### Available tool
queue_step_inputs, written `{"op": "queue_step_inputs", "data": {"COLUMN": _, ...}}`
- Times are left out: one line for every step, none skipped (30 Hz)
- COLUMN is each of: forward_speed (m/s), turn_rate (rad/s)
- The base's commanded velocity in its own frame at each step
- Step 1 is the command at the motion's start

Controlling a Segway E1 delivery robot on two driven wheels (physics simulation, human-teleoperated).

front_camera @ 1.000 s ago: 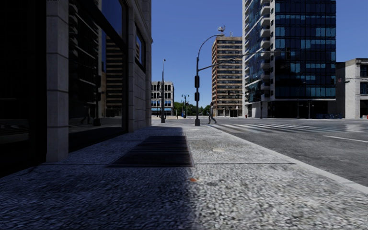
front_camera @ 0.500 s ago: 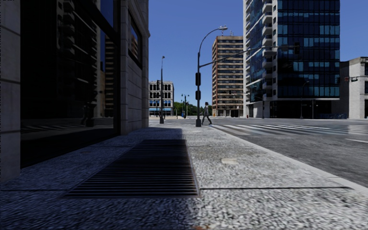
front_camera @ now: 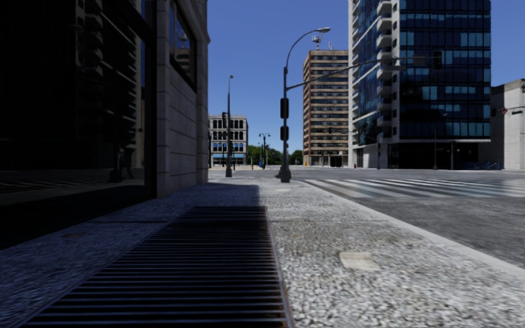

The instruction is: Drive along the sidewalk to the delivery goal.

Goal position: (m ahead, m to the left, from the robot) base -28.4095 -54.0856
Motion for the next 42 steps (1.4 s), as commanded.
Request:
{"op": "queue_step_inputs", "data": {"forward_speed": 2.0, "turn_rate": 0.0}}
{"op": "queue_step_inputs", "data": {"forward_speed": 2.0, "turn_rate": 0.0}}
{"op": "queue_step_inputs", "data": {"forward_speed": 2.0, "turn_rate": 0.0}}
{"op": "queue_step_inputs", "data": {"forward_speed": 2.0, "turn_rate": 0.0}}
{"op": "queue_step_inputs", "data": {"forward_speed": 2.0, "turn_rate": 0.0}}
{"op": "queue_step_inputs", "data": {"forward_speed": 2.0, "turn_rate": 0.0}}
{"op": "queue_step_inputs", "data": {"forward_speed": 2.0, "turn_rate": 0.0}}
{"op": "queue_step_inputs", "data": {"forward_speed": 2.0, "turn_rate": 0.0}}
{"op": "queue_step_inputs", "data": {"forward_speed": 2.0, "turn_rate": 0.0}}
{"op": "queue_step_inputs", "data": {"forward_speed": 2.0, "turn_rate": 0.0}}
{"op": "queue_step_inputs", "data": {"forward_speed": 2.0, "turn_rate": 0.0}}
{"op": "queue_step_inputs", "data": {"forward_speed": 2.0, "turn_rate": 0.0}}
{"op": "queue_step_inputs", "data": {"forward_speed": 2.0, "turn_rate": 0.0}}
{"op": "queue_step_inputs", "data": {"forward_speed": 2.0, "turn_rate": 0.0}}
{"op": "queue_step_inputs", "data": {"forward_speed": 2.0, "turn_rate": 0.0}}
{"op": "queue_step_inputs", "data": {"forward_speed": 2.0, "turn_rate": 0.0}}
{"op": "queue_step_inputs", "data": {"forward_speed": 2.0, "turn_rate": 0.0}}
{"op": "queue_step_inputs", "data": {"forward_speed": 2.0, "turn_rate": 0.0}}
{"op": "queue_step_inputs", "data": {"forward_speed": 2.0, "turn_rate": 0.0}}
{"op": "queue_step_inputs", "data": {"forward_speed": 2.0, "turn_rate": 0.0}}
{"op": "queue_step_inputs", "data": {"forward_speed": 2.0, "turn_rate": 0.0}}
{"op": "queue_step_inputs", "data": {"forward_speed": 2.0, "turn_rate": 0.0}}
{"op": "queue_step_inputs", "data": {"forward_speed": 2.0, "turn_rate": 0.0}}
{"op": "queue_step_inputs", "data": {"forward_speed": 2.0, "turn_rate": 0.0}}
{"op": "queue_step_inputs", "data": {"forward_speed": 2.0, "turn_rate": 0.0}}
{"op": "queue_step_inputs", "data": {"forward_speed": 2.0, "turn_rate": 0.0}}
{"op": "queue_step_inputs", "data": {"forward_speed": 2.0, "turn_rate": 0.0}}
{"op": "queue_step_inputs", "data": {"forward_speed": 2.0, "turn_rate": 0.0}}
{"op": "queue_step_inputs", "data": {"forward_speed": 2.0, "turn_rate": 0.0}}
{"op": "queue_step_inputs", "data": {"forward_speed": 2.0, "turn_rate": 0.0}}
{"op": "queue_step_inputs", "data": {"forward_speed": 2.0, "turn_rate": 0.0}}
{"op": "queue_step_inputs", "data": {"forward_speed": 2.0, "turn_rate": 0.0}}
{"op": "queue_step_inputs", "data": {"forward_speed": 2.0, "turn_rate": 0.0}}
{"op": "queue_step_inputs", "data": {"forward_speed": 2.0, "turn_rate": 0.0}}
{"op": "queue_step_inputs", "data": {"forward_speed": 2.0, "turn_rate": 0.0}}
{"op": "queue_step_inputs", "data": {"forward_speed": 2.0, "turn_rate": 0.0}}
{"op": "queue_step_inputs", "data": {"forward_speed": 2.0, "turn_rate": 0.0}}
{"op": "queue_step_inputs", "data": {"forward_speed": 2.0, "turn_rate": 0.0}}
{"op": "queue_step_inputs", "data": {"forward_speed": 2.0, "turn_rate": 0.0}}
{"op": "queue_step_inputs", "data": {"forward_speed": 2.0, "turn_rate": 0.0}}
{"op": "queue_step_inputs", "data": {"forward_speed": 2.0, "turn_rate": 0.0}}
{"op": "queue_step_inputs", "data": {"forward_speed": 2.0, "turn_rate": 0.0}}
